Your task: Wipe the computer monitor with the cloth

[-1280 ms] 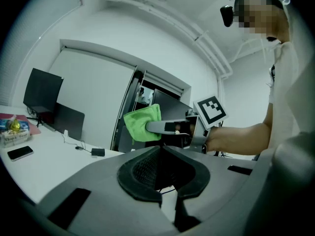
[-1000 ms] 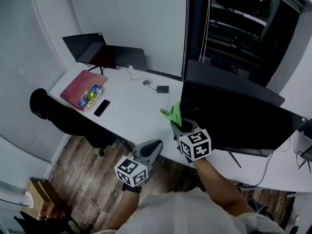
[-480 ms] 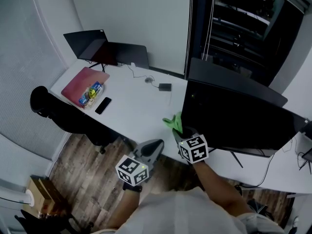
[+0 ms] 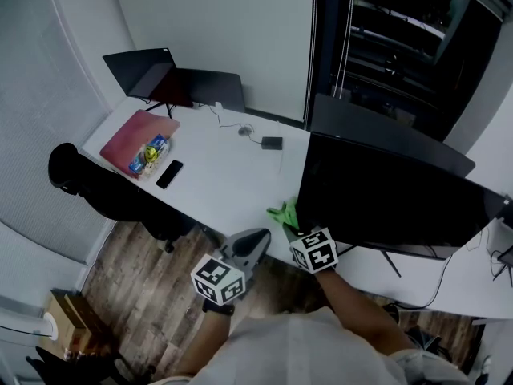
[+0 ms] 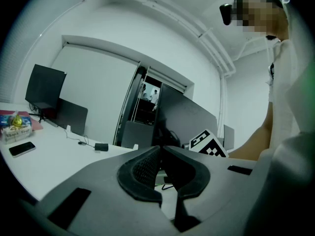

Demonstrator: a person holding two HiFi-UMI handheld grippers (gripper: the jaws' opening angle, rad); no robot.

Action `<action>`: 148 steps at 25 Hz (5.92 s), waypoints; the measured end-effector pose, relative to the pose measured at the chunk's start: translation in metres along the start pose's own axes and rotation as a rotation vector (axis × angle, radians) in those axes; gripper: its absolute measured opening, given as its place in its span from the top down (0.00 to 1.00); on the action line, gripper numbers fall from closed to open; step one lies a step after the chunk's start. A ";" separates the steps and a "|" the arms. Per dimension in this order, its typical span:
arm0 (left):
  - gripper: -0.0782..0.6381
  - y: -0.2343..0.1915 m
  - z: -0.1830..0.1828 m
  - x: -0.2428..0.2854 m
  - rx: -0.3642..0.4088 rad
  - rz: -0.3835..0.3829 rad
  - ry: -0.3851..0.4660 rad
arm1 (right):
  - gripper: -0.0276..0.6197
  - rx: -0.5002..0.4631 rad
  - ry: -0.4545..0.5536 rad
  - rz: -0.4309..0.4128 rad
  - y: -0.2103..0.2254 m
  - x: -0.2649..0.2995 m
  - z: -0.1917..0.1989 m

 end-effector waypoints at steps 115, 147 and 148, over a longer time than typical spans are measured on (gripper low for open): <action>0.85 0.361 0.045 0.257 0.079 0.330 -0.019 | 0.85 -0.125 0.058 0.760 0.327 -0.584 0.092; 0.85 0.328 0.050 0.208 0.045 0.115 0.023 | 0.85 0.167 0.367 0.512 0.174 -0.561 0.238; 0.85 0.327 0.050 0.207 0.043 0.116 0.022 | 0.85 0.165 0.363 0.510 0.172 -0.560 0.238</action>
Point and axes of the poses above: the fingertips, and each gripper's own axes: x forward along the fingers, y to its right, z out of its underside, the point moved 8 cm from there along -x, backward along the fingers, and after that the axes turned 10 degrees about -x, right-handed, at the moved point
